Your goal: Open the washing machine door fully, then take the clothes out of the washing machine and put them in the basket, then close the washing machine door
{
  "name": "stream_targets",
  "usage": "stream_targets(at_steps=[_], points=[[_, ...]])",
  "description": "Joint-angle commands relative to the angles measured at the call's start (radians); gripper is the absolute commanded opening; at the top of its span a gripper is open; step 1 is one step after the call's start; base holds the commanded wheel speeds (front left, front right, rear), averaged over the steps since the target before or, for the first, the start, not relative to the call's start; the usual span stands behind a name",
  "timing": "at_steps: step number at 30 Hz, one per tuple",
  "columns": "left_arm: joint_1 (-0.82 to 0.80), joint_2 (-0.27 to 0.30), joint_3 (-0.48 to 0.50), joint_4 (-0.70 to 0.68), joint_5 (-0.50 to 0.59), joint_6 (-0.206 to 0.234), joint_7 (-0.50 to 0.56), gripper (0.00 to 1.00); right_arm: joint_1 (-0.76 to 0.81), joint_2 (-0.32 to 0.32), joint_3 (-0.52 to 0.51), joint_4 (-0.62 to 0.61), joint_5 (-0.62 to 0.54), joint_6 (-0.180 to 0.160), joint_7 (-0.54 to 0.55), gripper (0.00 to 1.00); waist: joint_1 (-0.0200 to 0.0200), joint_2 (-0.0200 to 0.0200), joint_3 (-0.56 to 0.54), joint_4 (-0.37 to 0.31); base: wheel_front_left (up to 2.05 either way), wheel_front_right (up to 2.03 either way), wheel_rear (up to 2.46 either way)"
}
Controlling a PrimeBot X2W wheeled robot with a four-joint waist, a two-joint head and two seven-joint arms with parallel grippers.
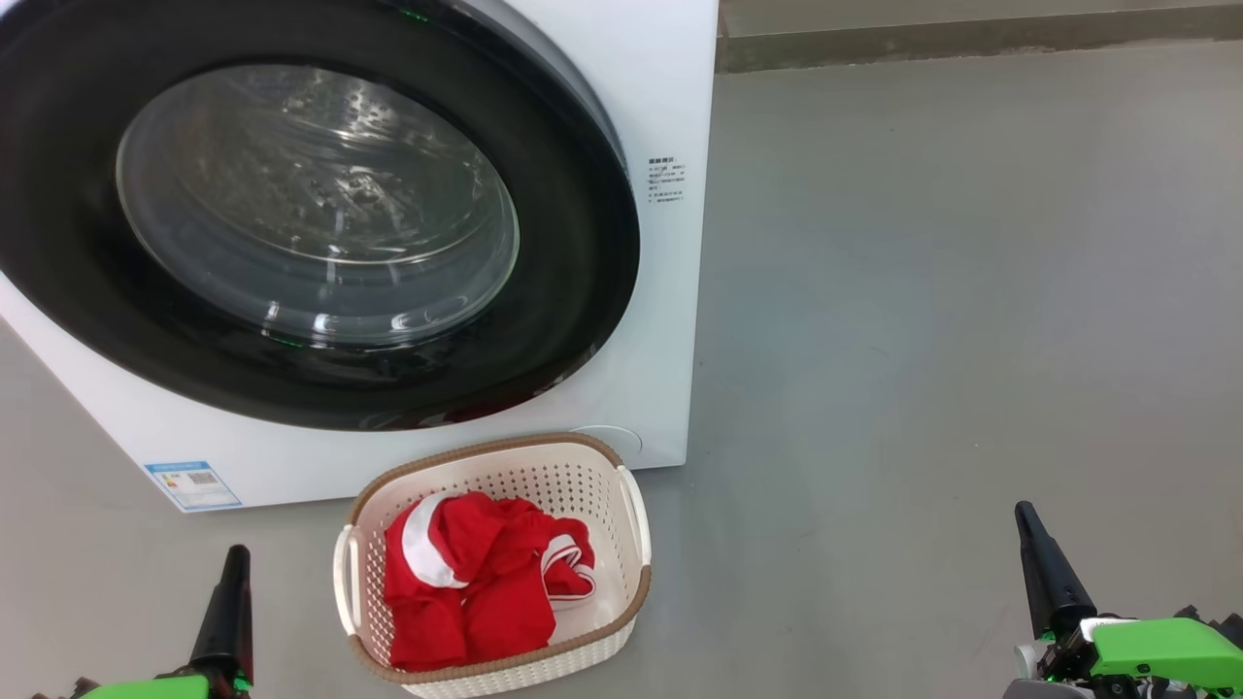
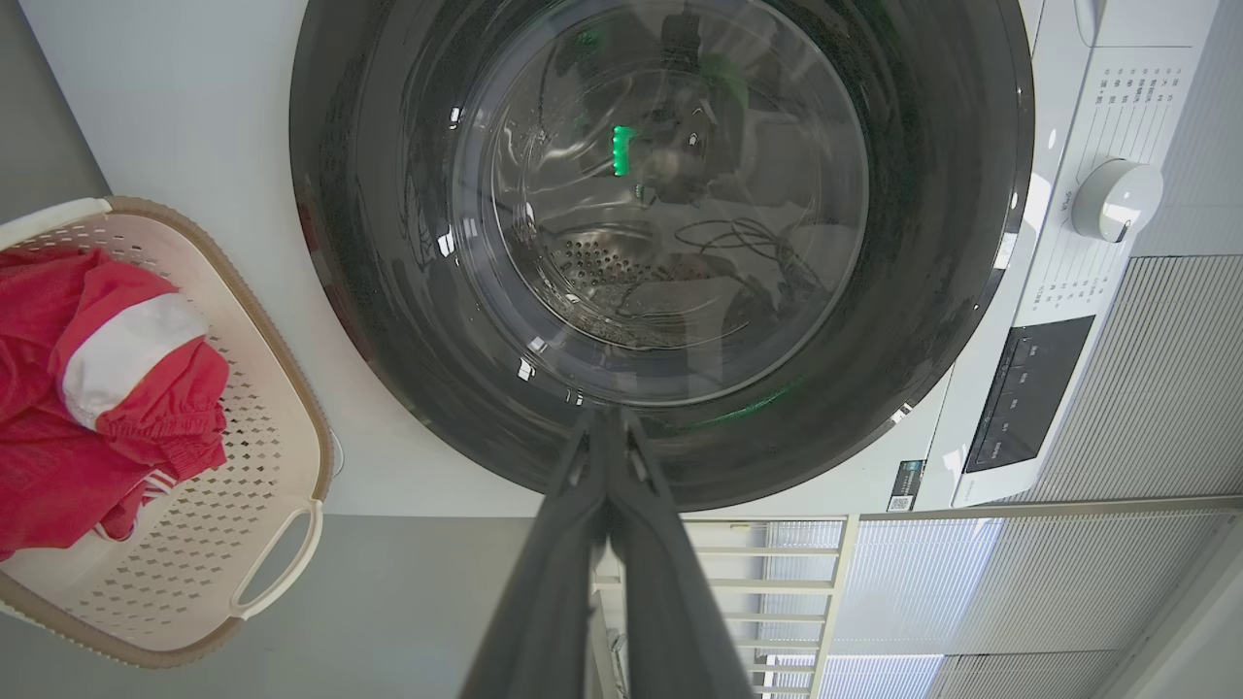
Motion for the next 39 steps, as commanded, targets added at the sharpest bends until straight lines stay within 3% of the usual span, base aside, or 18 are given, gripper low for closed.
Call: stream_targets(at_steps=[1,39], points=[[-0.04,0.015,0.034,-0.02,-0.002,-0.003,0.005,0.0,-0.041,-0.003,0.023,-0.03,0.003,0.002,0.007,0.0,0.0,0.0,0.0,0.0,0.0,0.0,0.0],[-0.04,0.014,0.036,-0.02,0.0,-0.003,0.006,0.0,-0.041,-0.002,0.021,-0.03,0.002,0.002,0.008,0.0,0.0,0.0,0.0,0.0,0.0,0.0,0.0]])
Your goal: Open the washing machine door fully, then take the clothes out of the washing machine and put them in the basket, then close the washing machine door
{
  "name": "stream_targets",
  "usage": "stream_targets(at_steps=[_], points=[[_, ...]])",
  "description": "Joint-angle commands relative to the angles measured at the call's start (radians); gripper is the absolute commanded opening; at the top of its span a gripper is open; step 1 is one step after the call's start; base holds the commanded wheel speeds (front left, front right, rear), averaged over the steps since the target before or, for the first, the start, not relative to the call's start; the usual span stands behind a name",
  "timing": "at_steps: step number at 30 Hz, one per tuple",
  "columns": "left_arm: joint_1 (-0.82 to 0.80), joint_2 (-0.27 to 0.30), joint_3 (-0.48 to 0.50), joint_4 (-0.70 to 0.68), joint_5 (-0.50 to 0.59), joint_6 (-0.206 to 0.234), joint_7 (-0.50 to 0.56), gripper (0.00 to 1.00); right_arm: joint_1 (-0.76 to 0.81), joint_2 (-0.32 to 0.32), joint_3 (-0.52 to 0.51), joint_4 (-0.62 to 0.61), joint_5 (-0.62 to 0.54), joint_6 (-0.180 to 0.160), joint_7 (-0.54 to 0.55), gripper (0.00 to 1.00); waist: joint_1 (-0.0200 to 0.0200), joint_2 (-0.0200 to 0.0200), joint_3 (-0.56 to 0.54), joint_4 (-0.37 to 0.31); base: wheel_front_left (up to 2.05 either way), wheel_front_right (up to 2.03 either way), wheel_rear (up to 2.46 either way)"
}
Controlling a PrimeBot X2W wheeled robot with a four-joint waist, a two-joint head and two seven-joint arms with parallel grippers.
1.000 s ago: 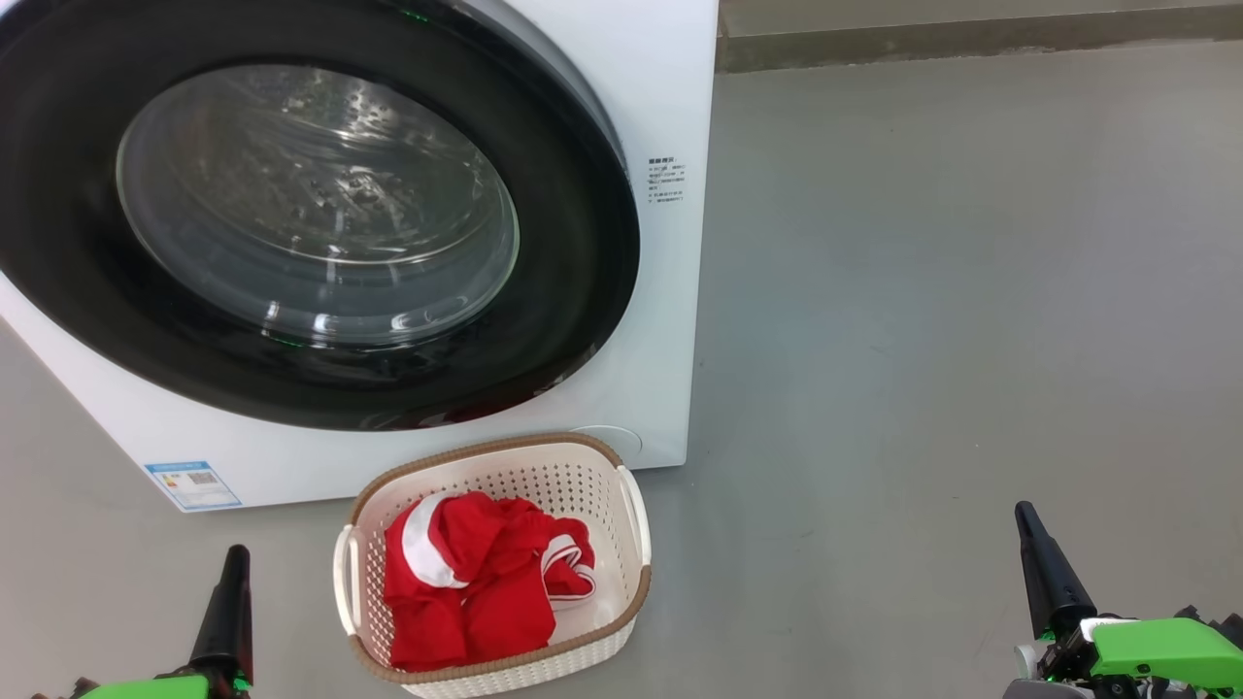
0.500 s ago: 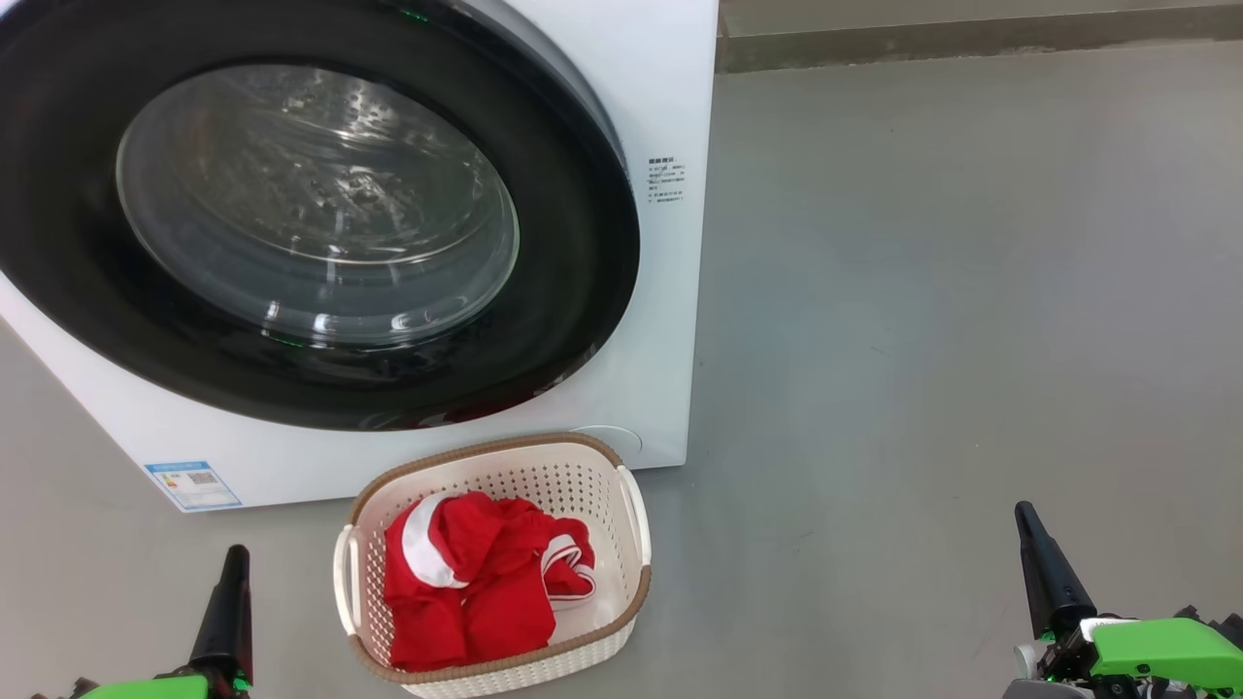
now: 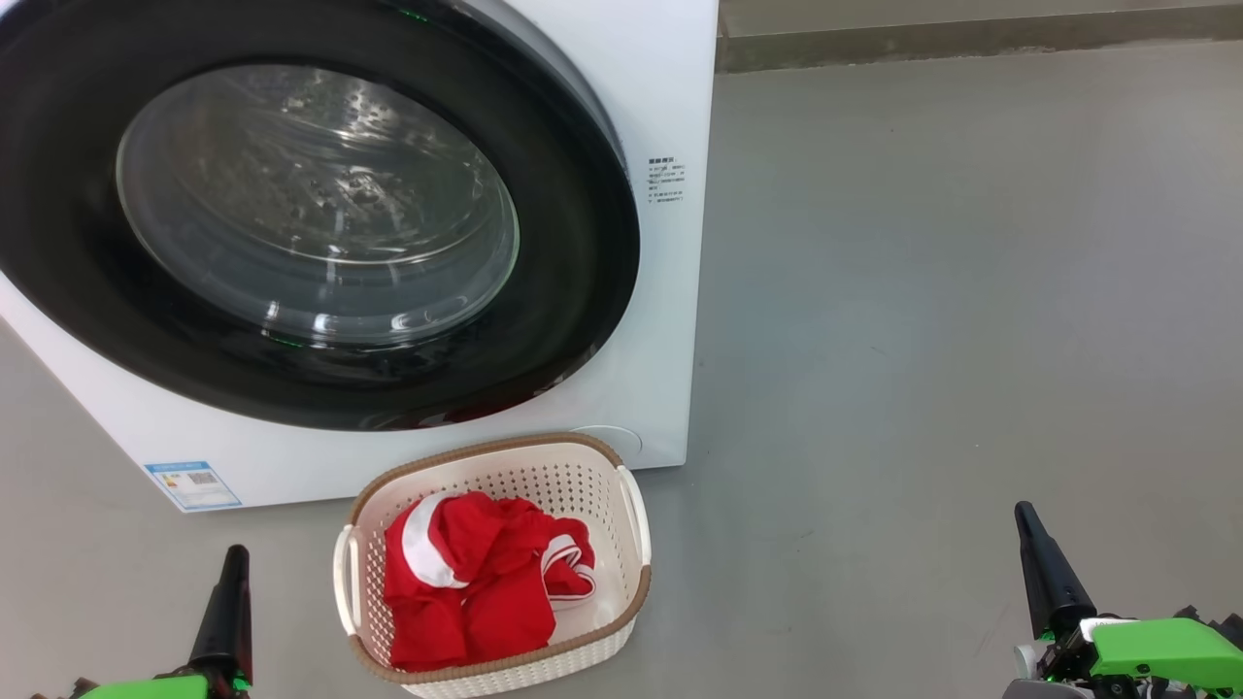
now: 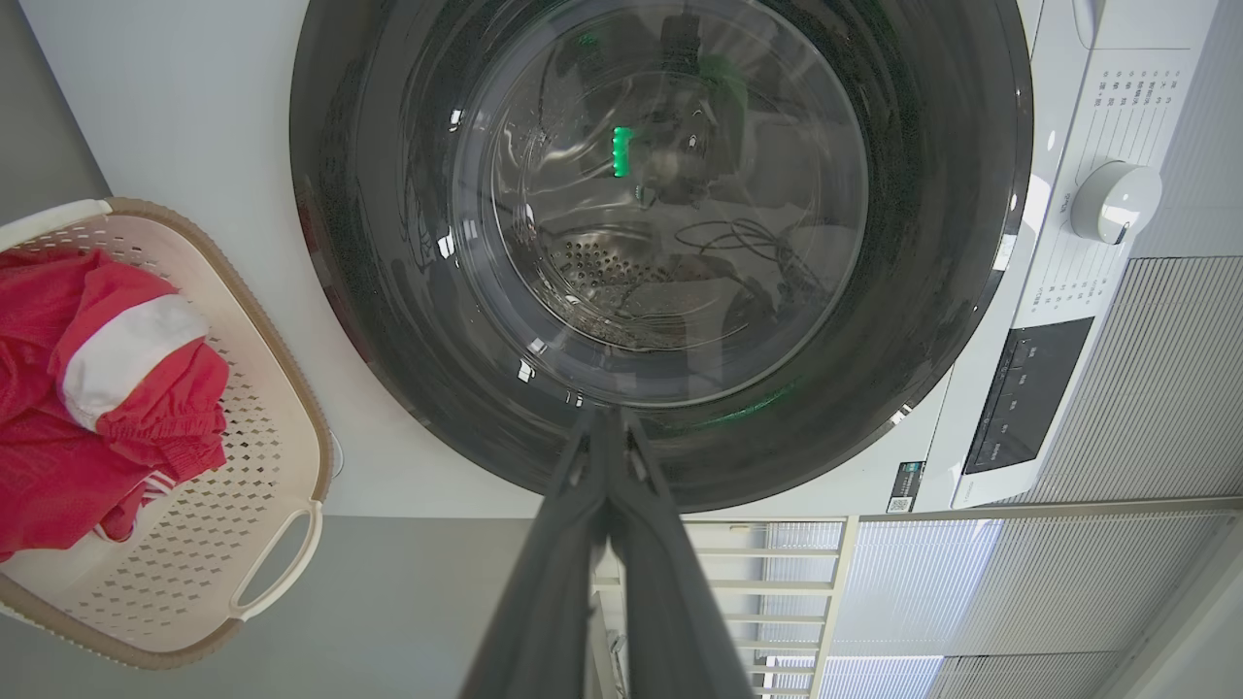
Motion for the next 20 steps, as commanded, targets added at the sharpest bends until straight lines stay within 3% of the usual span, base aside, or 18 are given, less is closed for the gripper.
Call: stream_targets(at_steps=[1,20], points=[[-0.04,0.014,0.034,-0.02,0.0,-0.003,0.007,0.0,-0.041,-0.003,0.022,-0.03,0.002,0.002,0.008,0.0,0.0,-0.0001,0.0,0.0,0.0,0.0,0.0],[-0.04,0.014,0.034,-0.02,0.001,-0.003,0.007,0.0,-0.041,-0.003,0.022,-0.03,0.002,0.002,0.008,0.0,0.0,-0.0001,0.0,0.0,0.0,0.0,0.0]])
